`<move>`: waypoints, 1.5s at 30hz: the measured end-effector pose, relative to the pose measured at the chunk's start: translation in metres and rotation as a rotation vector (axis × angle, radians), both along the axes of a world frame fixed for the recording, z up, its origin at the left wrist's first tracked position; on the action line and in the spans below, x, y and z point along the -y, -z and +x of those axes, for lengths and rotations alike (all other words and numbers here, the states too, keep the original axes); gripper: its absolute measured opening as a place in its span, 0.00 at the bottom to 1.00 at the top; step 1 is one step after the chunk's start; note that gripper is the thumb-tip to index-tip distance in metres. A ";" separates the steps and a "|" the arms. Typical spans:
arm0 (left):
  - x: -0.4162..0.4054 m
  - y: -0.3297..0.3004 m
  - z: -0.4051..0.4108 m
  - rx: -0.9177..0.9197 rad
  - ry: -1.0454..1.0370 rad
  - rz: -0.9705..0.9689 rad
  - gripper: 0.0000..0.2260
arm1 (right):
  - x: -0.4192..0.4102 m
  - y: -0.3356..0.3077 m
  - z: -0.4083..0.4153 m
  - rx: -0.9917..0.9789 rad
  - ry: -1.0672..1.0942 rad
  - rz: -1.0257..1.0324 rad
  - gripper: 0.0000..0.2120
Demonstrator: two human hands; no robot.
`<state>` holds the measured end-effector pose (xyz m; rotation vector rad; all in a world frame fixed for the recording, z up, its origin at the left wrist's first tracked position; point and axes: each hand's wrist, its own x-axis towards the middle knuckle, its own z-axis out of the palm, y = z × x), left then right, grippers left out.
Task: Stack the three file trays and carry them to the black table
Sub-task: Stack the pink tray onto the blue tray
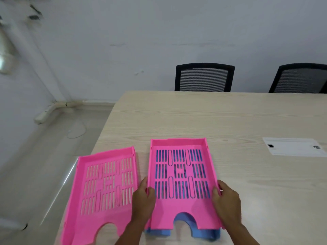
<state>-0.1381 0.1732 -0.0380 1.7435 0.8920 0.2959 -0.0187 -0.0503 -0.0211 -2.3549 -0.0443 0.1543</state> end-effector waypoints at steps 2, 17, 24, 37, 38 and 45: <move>0.003 -0.003 0.001 -0.006 0.028 0.010 0.22 | 0.004 0.000 -0.001 -0.001 0.013 0.005 0.07; 0.004 -0.009 -0.001 -0.060 0.040 0.044 0.22 | 0.006 0.011 0.000 -0.073 0.020 0.024 0.10; -0.001 -0.013 -0.004 -0.053 0.058 0.041 0.21 | 0.001 0.018 -0.003 -0.062 0.004 0.014 0.07; 0.001 -0.003 -0.009 -0.091 0.114 -0.004 0.20 | 0.007 0.009 -0.016 -0.135 -0.021 0.359 0.18; 0.001 -0.002 -0.009 -0.101 0.111 -0.003 0.20 | 0.007 0.006 -0.017 -0.160 -0.027 0.384 0.19; 0.001 -0.004 -0.001 -0.109 0.048 -0.028 0.21 | 0.005 0.011 -0.006 -0.230 -0.009 0.392 0.19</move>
